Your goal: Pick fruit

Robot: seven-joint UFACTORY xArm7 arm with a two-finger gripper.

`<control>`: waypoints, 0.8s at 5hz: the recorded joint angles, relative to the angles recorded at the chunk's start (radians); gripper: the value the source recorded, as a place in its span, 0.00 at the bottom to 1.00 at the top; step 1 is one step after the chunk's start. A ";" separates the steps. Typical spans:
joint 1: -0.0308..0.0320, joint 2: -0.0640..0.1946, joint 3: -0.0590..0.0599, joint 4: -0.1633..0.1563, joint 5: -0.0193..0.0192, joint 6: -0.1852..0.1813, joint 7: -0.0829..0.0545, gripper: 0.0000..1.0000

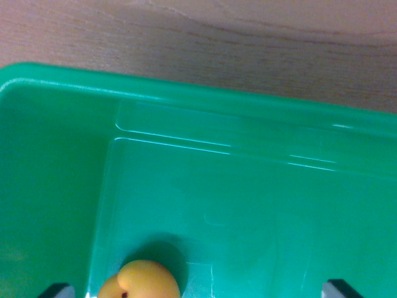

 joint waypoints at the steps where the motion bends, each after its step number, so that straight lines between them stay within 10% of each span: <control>1: 0.0000 0.000 0.000 0.000 0.0000 0.000 0.000 0.00; 4: 0.0118 0.016 0.011 -0.072 -0.0035 -0.092 -0.025 0.00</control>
